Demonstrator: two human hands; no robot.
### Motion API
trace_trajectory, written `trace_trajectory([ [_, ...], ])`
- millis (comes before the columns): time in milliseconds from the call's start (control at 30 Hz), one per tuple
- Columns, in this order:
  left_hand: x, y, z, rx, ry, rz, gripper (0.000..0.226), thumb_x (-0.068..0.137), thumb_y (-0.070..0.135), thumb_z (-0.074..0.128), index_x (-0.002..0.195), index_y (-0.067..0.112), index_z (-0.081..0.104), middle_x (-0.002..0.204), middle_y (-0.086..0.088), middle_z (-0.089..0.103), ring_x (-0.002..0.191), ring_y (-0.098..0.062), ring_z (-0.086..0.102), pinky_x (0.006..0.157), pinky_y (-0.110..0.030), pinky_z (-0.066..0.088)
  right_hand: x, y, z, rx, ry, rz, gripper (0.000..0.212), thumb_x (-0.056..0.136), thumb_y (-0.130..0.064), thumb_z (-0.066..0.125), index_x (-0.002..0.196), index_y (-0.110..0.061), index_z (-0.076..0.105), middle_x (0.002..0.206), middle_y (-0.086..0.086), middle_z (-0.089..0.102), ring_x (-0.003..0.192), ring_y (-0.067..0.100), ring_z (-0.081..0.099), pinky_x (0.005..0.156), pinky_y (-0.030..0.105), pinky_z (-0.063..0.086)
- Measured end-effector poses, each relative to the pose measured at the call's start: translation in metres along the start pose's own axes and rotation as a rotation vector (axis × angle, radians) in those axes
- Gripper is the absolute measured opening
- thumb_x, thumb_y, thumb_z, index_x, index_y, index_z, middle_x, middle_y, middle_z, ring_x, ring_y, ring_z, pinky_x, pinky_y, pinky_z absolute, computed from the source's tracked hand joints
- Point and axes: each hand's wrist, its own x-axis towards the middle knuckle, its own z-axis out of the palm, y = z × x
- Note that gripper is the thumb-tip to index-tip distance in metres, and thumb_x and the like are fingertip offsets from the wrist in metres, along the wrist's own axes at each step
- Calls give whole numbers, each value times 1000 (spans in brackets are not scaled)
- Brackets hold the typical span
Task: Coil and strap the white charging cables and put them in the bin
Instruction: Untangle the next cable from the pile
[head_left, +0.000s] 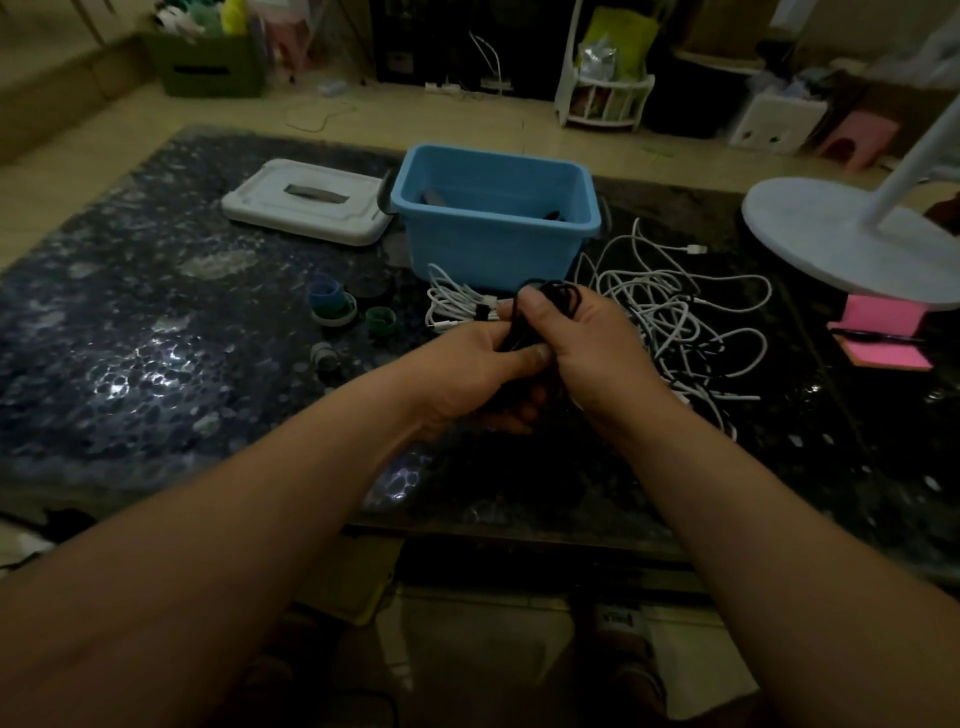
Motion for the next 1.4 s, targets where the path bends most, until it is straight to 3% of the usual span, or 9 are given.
trace_trajectory([
  [167,-5,6,9,-106,-176,-48,31,111,38,46,85,22,46,64,0,34,51,-12,25,45,-22,16,4,-10,-5,427,-181,166,17,99,-30,66,103,-13,67,99,14,77,92,24,73,76,34,59],
  [267,-8,4,15,-248,-270,-98,30,111,39,46,84,26,44,66,0,35,50,-10,27,45,-21,14,4,-18,2,500,-128,205,37,95,-47,67,77,-16,58,57,1,50,68,18,61,69,30,56],
  [367,-11,2,13,-355,-265,-80,16,110,24,46,95,24,52,73,-3,46,54,-12,37,48,-22,27,8,-21,11,469,58,202,54,99,-57,62,64,-19,47,49,-1,35,56,19,47,61,32,46],
  [567,-16,-17,-1,362,-53,116,17,107,23,58,123,20,61,96,-3,73,78,-17,68,67,-36,59,11,-8,36,-241,273,-86,59,106,-56,49,62,-19,55,51,-4,56,48,10,53,56,30,43],
  [667,-25,-23,-14,670,73,195,22,103,26,56,123,19,62,110,-4,73,93,-21,70,85,-47,59,10,0,57,-277,254,-79,60,106,-57,48,61,-17,56,59,0,60,59,16,57,61,34,42],
  [833,-44,-30,-43,972,224,162,23,105,37,46,117,23,60,106,-4,71,87,-27,67,79,-50,59,9,2,95,11,277,66,61,106,-55,51,58,-17,52,46,-5,51,55,17,56,66,36,46],
  [1033,-54,-33,-64,757,209,158,22,106,15,49,120,7,65,112,-14,71,100,-30,67,87,-38,55,-2,-4,128,-207,209,-204,62,109,-54,45,65,-11,53,59,3,55,54,8,53,51,20,39],
  [1233,-53,-22,-90,314,392,153,29,105,41,53,99,17,68,85,-8,68,78,-20,60,70,-35,44,23,-10,130,145,-20,4,77,88,-82,40,94,-11,69,83,5,75,80,22,73,75,37,60],
  [1400,-62,1,-144,-459,853,117,33,98,35,57,71,18,51,51,3,43,46,-19,36,46,-30,26,72,7,130,-836,-30,-164,24,103,-43,61,104,-21,70,101,0,74,96,23,71,87,40,55],
])
